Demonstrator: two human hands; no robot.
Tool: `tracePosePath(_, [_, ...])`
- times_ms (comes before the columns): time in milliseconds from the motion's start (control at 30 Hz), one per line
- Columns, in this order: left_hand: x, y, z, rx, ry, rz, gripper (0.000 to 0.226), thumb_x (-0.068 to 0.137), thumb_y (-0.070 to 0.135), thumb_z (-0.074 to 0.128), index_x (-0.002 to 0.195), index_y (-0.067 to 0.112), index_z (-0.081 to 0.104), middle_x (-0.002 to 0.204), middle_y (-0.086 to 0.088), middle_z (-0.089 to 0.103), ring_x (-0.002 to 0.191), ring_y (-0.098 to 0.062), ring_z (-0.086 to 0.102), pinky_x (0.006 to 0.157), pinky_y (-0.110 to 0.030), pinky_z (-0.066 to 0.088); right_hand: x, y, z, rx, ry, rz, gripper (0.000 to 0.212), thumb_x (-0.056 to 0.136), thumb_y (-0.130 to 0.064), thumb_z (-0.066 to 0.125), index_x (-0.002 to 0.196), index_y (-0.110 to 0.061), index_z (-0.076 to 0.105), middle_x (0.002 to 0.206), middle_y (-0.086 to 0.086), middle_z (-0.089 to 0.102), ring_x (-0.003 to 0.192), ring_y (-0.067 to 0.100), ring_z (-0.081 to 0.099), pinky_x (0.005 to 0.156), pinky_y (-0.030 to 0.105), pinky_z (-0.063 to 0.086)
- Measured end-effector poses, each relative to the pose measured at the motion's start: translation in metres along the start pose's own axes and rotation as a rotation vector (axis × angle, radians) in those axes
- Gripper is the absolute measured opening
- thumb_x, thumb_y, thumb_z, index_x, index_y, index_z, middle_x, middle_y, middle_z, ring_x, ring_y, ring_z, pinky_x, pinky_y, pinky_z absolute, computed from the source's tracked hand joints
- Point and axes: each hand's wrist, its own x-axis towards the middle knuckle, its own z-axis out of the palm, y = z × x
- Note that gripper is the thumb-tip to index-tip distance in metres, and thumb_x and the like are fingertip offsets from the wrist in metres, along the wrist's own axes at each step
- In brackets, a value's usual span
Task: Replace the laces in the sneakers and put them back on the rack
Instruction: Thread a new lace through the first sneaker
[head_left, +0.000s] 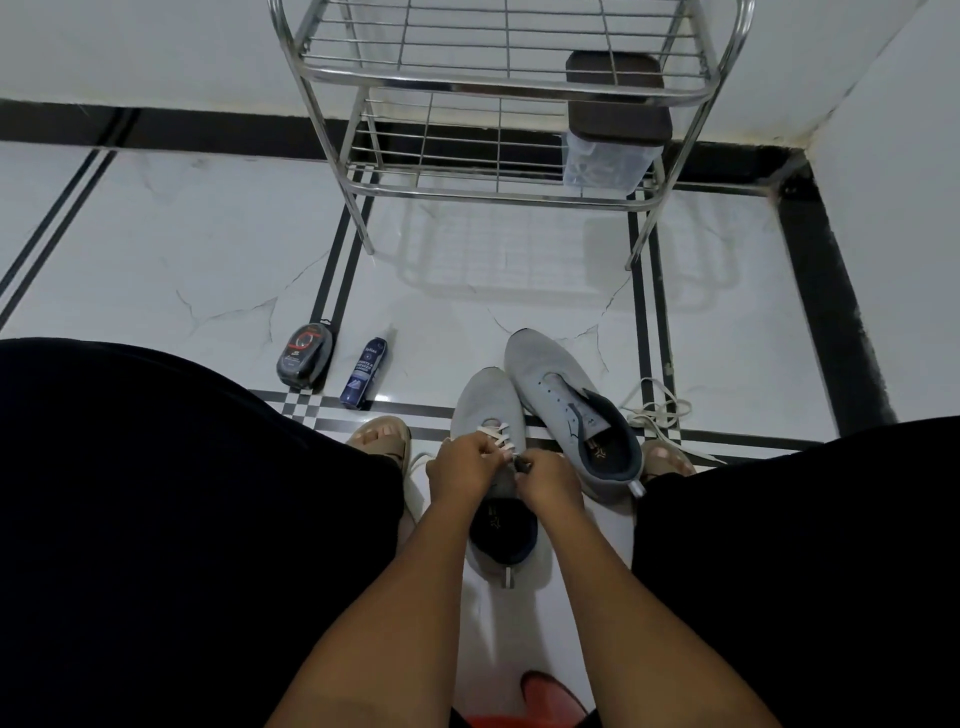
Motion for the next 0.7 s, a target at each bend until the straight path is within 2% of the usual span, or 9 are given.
tracePosePath(67, [0.000,0.001,0.004,0.067,0.037,0.023,0.013,0.084,0.040,0.064,0.077,0.030,0.069,0.099,0.002,0.066,0.099,-0.021,0.061,0.088,-0.037,0.046,0.006,0.006,0.005,0.058,0.011,0.042,0.021,0.089,-0.013,0.053,0.103,-0.015,0.069,0.108,0.012,0.067,0.100,0.030,0.061,0.071,0.025,0.040])
tracePosePath(167, [0.002,0.002,0.010,0.185,0.110,0.059,0.015,0.084,0.040,0.064,0.089,0.030,0.074,0.110,0.002,0.056,0.106,-0.021,0.055,0.087,-0.037,0.044,0.015,0.012,0.005,0.114,-0.039,0.059,0.021,0.086,-0.012,0.054,0.098,-0.019,0.069,0.101,0.009,0.069,0.094,0.028,0.062,0.070,0.025,0.043])
tracePosePath(233, [0.003,0.001,0.014,0.208,0.114,0.065,0.015,0.083,0.041,0.065,0.090,0.030,0.074,0.116,0.004,0.051,0.112,-0.020,0.049,0.090,-0.036,0.041,0.020,0.016,0.006,0.137,-0.053,0.058,0.021,0.084,-0.013,0.054,0.095,-0.020,0.070,0.098,0.006,0.069,0.094,0.026,0.063,0.072,0.026,0.047])
tracePosePath(367, [0.003,-0.001,0.019,0.190,0.113,0.049,0.013,0.084,0.039,0.067,0.091,0.032,0.074,0.127,0.007,0.047,0.118,-0.018,0.043,0.098,-0.038,0.033,0.025,0.020,0.009,0.166,-0.051,0.052,0.021,0.085,-0.013,0.053,0.093,-0.022,0.070,0.098,0.005,0.070,0.095,0.027,0.062,0.072,0.026,0.044])
tracePosePath(500, [0.005,-0.001,0.021,0.172,0.087,0.036,0.015,0.083,0.041,0.067,0.093,0.033,0.074,0.129,0.007,0.046,0.120,-0.018,0.042,0.099,-0.039,0.031,0.030,0.024,0.013,0.218,-0.038,0.068,0.028,0.087,-0.013,0.056,0.109,-0.022,0.071,0.109,0.005,0.070,0.104,0.027,0.062,0.083,0.028,0.046])
tracePosePath(700, [0.004,0.000,0.020,0.074,0.051,-0.020,0.010,0.082,0.037,0.068,0.091,0.037,0.073,0.130,0.011,0.044,0.121,-0.015,0.041,0.105,-0.042,0.028,0.032,0.027,0.016,0.278,-0.046,0.112,0.023,0.087,-0.013,0.056,0.103,-0.019,0.072,0.104,0.009,0.071,0.100,0.029,0.062,0.087,0.035,0.052])
